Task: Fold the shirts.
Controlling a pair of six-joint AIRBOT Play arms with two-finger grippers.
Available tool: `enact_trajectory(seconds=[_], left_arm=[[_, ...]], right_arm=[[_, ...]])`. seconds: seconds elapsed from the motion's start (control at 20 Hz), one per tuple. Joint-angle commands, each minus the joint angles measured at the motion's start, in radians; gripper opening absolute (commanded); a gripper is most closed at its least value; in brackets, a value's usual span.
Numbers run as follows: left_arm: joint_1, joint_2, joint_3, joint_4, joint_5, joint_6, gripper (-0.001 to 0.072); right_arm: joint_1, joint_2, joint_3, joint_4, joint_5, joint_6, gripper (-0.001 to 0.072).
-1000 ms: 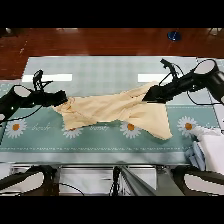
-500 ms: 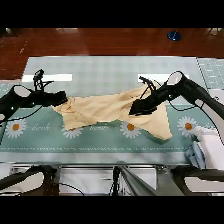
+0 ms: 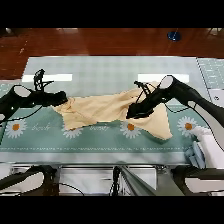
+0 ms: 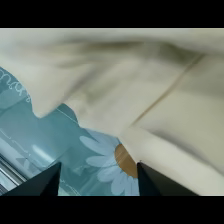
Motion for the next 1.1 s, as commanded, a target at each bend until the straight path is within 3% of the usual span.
enact_trajectory(seconds=[0.0, 0.15, 0.25, 0.35, 0.4, 0.45, 0.5, 0.6, 0.65, 0.9, 1.05], left_arm=[[0.000, 0.000, 0.000, 0.000, 0.001, 0.003, 0.0033], [0.000, 0.000, 0.000, 0.000, 0.002, 0.003, 0.0033], [0.000, 0.000, 0.000, 0.000, 0.002, 0.003, 0.0032], [0.000, 0.000, 0.000, 0.000, 0.002, 0.003, 0.0032], [0.000, 0.000, 0.000, 0.000, 0.002, 0.003, 0.0033], [0.000, 0.000, 0.000, 0.000, 0.002, 0.003, 0.0033], [0.000, 0.000, 0.000, 0.000, 0.002, 0.003, 0.0033], [0.000, 0.000, 0.000, 0.000, 0.002, 0.003, 0.0033], [0.000, 0.000, 0.000, 0.000, 0.002, 0.003, 0.0032], [0.000, 0.000, 0.000, 0.000, 0.002, 0.003, 0.0032], [0.000, 0.000, 0.000, 0.000, -0.010, 0.003, 0.0033]], right_arm=[[0.040, -0.040, -0.001, 0.003, -0.101, 0.022, 0.0476], [0.054, -0.050, 0.000, 0.063, -0.212, 0.029, 0.0278], [0.054, -0.050, 0.000, 0.108, -0.235, 0.027, 0.0240], [0.054, -0.051, 0.000, 0.109, -0.248, 0.029, 0.0294], [0.054, -0.053, 0.000, 0.109, -0.241, 0.029, 0.0402], [0.054, -0.055, -0.001, 0.108, -0.232, 0.029, 0.0405], [0.054, -0.056, -0.001, 0.106, -0.229, 0.028, 0.0333], [0.054, -0.056, 0.000, 0.107, -0.243, 0.028, 0.0048], [0.054, -0.055, 0.000, 0.112, -0.244, 0.027, 0.0025], [0.053, 0.060, 0.036, 0.242, -0.241, -0.007, 0.0025], [0.051, 0.127, 0.177, 0.247, -0.353, 0.000, 0.0024]])
